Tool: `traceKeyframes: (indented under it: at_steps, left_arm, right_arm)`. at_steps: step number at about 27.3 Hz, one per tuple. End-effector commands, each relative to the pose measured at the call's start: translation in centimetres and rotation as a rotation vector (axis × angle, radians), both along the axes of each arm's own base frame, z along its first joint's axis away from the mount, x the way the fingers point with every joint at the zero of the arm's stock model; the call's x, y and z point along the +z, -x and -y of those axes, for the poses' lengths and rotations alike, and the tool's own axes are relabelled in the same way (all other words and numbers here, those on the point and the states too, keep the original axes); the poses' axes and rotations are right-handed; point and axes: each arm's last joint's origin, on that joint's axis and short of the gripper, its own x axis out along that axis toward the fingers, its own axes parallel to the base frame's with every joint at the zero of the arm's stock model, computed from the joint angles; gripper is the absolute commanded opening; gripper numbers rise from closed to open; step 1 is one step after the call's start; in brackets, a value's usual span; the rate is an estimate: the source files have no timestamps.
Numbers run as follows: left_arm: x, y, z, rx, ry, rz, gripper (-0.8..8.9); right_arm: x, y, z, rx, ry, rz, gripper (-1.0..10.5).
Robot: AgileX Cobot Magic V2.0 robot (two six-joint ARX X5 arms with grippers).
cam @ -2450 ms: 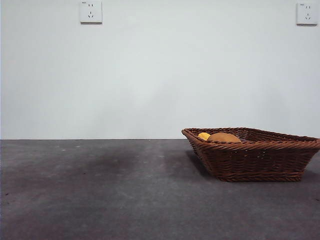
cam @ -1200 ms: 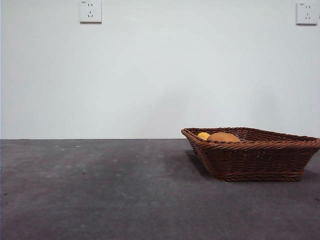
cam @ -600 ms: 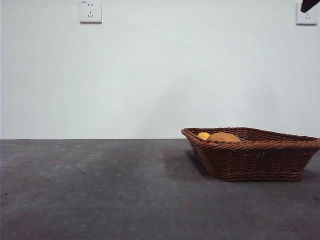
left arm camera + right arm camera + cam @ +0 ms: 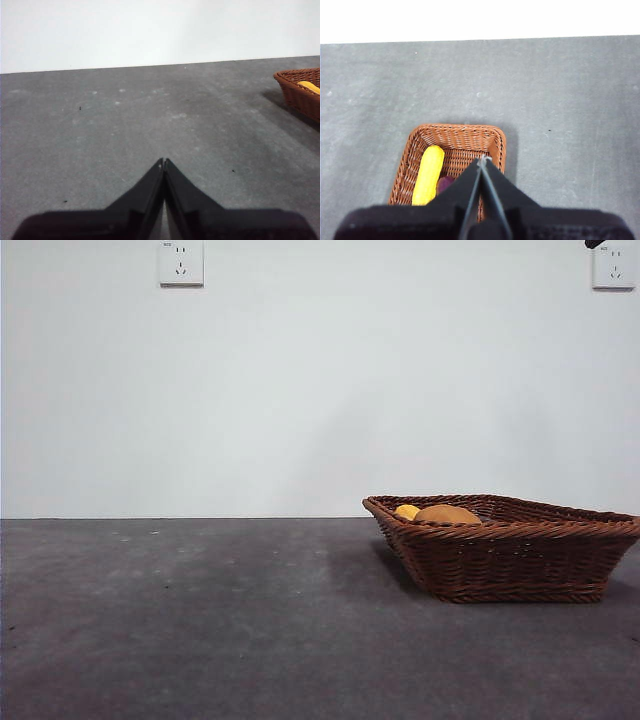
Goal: Help me put the vegetables on the table into the basket
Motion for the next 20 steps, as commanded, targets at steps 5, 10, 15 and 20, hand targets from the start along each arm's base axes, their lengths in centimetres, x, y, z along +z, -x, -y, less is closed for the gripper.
traceKeyframes:
  at_steps: [5,10,15,20]
  left_arm:
    - [-0.6,-0.2,0.0,0.006,0.007,-0.042,-0.03]
    - [-0.8,-0.3,0.0,0.006,0.006,-0.068,-0.03]
    - [-0.9,-0.4,0.0,0.006,0.005,-0.084,-0.03]
    - [-1.1,-0.5,0.0,0.006,0.004,-0.105,-0.03]
  right_arm:
    - [-0.2,-0.2,0.0,-0.007,-0.004,-0.006,0.0]
    - [0.5,0.8,0.2,-0.067,0.039,0.019,0.0]
    - [2.1,4.0,0.2,-0.078,0.043,0.11,0.0]
    - [1.5,7.9,0.2,-0.083,0.037,0.309,0.0]
